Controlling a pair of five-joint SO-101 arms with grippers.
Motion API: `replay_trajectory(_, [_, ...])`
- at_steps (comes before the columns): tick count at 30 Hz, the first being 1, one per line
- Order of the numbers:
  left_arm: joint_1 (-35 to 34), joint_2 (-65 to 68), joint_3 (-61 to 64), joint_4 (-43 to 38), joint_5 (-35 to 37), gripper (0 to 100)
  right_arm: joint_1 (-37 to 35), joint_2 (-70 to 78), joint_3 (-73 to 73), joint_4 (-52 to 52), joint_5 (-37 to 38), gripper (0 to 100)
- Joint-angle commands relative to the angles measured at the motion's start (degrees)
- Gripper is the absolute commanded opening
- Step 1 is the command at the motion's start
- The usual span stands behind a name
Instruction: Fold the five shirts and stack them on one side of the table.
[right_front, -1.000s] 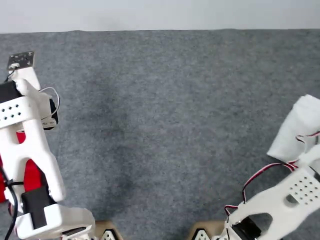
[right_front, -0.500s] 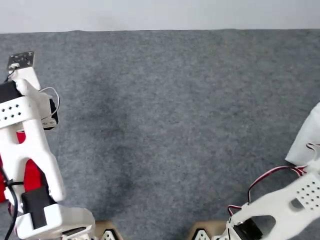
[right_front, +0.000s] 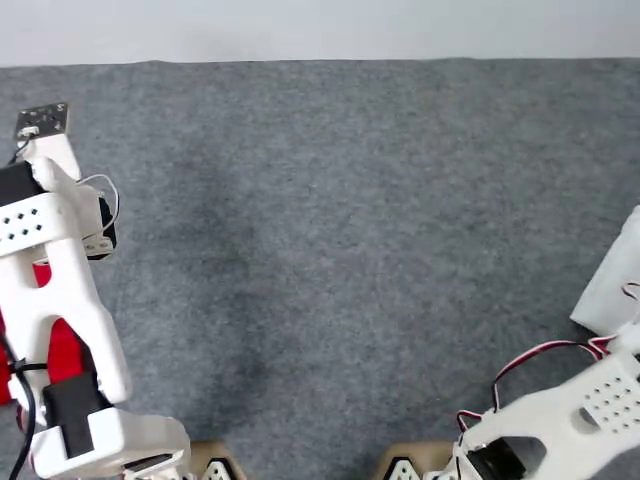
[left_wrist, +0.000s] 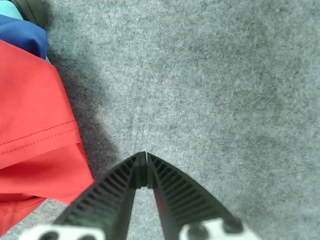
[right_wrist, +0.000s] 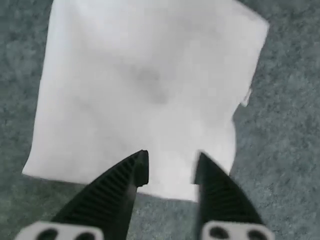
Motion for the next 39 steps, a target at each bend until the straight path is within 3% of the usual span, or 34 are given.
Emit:
replay_trajectory(1, [-0.09,-2.64,-0.13,1.49,0.35,1,-0.04,-2.33,-1.32,1.89,-0.26,2.7])
replay_trajectory(17, [-0.18,-2.73,3.82,1.49,0.26,1,8.4,12.62,-1.58,-19.82,4.57,1.0])
replay_trajectory(21, [-0.18,-2.73,3.82,1.49,0.26,1,8.66,16.92,-2.64,-19.82,5.63,1.0])
replay_trajectory(29, [-0.18,-2.73,3.82,1.49,0.26,1,7.78,10.42,-16.09,-11.91,-0.79,1.0])
replay_trajectory(39, [-0.18,-2.73,3.82,1.49,0.26,1,5.41,20.88,-17.76,-25.01,-0.26,1.0])
